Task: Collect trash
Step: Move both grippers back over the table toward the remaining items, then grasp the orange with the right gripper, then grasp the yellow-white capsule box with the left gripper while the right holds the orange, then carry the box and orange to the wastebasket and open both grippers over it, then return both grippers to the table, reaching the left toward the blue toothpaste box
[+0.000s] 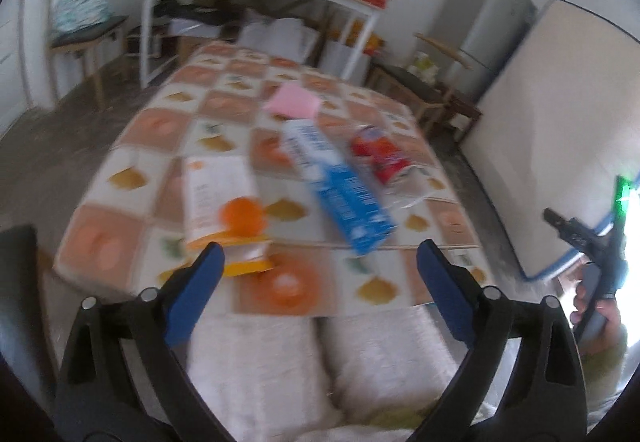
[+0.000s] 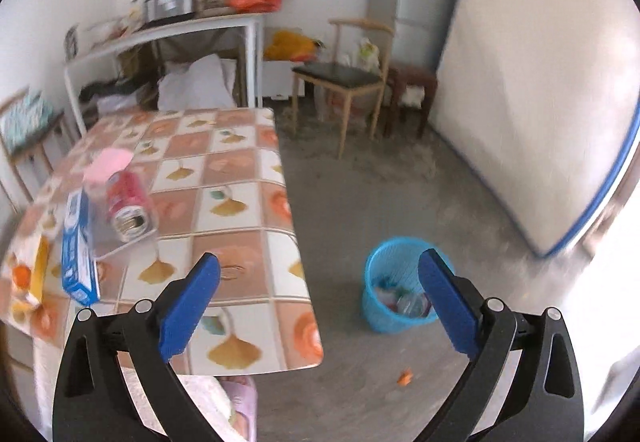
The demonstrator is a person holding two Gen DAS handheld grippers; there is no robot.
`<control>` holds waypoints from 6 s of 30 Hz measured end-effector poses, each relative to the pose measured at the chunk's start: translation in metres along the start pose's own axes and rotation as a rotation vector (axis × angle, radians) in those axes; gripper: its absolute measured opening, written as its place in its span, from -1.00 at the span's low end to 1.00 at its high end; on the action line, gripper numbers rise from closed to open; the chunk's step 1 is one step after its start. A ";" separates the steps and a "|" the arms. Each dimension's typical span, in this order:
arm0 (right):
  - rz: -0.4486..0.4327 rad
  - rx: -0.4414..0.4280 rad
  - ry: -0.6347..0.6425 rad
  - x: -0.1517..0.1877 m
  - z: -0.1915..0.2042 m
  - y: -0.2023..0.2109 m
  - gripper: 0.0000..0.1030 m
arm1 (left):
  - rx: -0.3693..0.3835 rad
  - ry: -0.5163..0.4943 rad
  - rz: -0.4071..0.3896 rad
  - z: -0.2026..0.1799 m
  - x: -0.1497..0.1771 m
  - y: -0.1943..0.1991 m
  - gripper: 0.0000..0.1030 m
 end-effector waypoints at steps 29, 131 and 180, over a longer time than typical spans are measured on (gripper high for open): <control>0.188 -0.824 0.489 0.021 0.338 0.037 0.31 | -0.140 0.149 -0.014 0.126 -0.007 -0.034 0.83; 0.217 -0.450 -0.781 0.096 -0.206 -0.162 -0.65 | 0.437 -0.595 0.547 -0.432 -0.007 -0.234 0.39; 0.758 -0.465 -0.866 0.221 -0.176 -0.404 -0.43 | 0.283 -0.567 0.202 -0.276 -0.053 -0.136 0.71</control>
Point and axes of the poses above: each gripper's, at about its wrist camera, not at the fingertips, and y roughly against the way its jaws point, z to its left, x to its underside, the point moved 10 cm from there along -y, roughly the way its jaws point, and after that the axes turned 11 degrees about z, right-handed, at the moved point
